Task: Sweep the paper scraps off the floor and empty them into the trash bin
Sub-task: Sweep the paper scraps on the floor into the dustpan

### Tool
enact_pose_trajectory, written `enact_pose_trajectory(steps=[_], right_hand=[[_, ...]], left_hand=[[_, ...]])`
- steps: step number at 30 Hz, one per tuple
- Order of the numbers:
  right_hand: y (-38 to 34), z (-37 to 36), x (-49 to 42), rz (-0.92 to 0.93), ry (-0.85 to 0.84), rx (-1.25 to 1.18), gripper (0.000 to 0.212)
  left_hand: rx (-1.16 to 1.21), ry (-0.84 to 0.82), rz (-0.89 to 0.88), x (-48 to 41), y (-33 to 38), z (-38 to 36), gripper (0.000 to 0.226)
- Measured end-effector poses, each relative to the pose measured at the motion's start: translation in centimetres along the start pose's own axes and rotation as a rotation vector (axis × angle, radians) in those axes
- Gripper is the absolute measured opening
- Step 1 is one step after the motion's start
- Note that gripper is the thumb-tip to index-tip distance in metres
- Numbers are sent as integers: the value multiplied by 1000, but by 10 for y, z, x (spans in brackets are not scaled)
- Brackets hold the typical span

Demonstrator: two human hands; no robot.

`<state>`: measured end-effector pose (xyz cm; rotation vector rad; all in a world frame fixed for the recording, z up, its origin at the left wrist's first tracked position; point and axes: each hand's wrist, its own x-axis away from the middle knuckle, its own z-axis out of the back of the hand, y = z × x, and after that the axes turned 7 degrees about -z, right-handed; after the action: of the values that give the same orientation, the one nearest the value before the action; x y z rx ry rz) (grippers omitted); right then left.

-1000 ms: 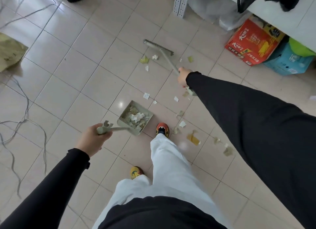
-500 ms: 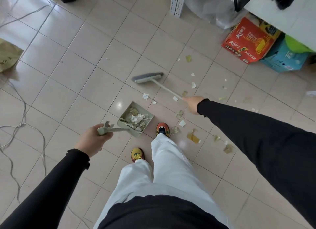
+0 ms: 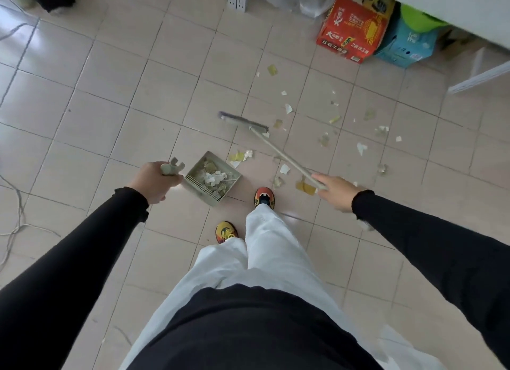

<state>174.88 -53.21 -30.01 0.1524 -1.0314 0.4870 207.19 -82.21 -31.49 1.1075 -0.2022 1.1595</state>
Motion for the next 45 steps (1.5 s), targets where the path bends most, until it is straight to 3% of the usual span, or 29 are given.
enact_pose_trajectory(steps=[6,9,12,13,16,20,23,26,32,38,45], right_hand=[[-59,-60,-10,-8,-34,-49,42],[-77,-90,-7,-30,-147,-16,28],[-71,-102,12,-6,-273,-150,16],[-62,-103,21,-5,-302,-225,16],[-28,-103,54,-17,-309,-399,44],[-12,-110,73,-27,-214,-418,55],[-32,-112,57,8,-133,-324,35],[-56,-121,40,-31,-169,-257,17],[-32,-129,63,-29,-316,-422,49],[21,-132,86,-57,-196,-591,58],[59,-73,56,-71,-14,-689,57]], left_hand=[[-79,-52,-14,0,8,-3,12],[-72,-62,-19,0,10,-8,12],[-89,-65,-21,2,8,-12,10],[-97,-65,-23,2,8,-14,9],[-119,-73,-21,6,4,-16,10],[-130,-70,-6,12,3,-18,11],[-133,-67,-7,15,6,-20,11],[-146,-61,-9,18,7,-23,11],[-132,-51,-24,17,3,-26,14],[-122,-50,-79,18,9,-34,13],[-95,-58,-113,5,44,-63,18]])
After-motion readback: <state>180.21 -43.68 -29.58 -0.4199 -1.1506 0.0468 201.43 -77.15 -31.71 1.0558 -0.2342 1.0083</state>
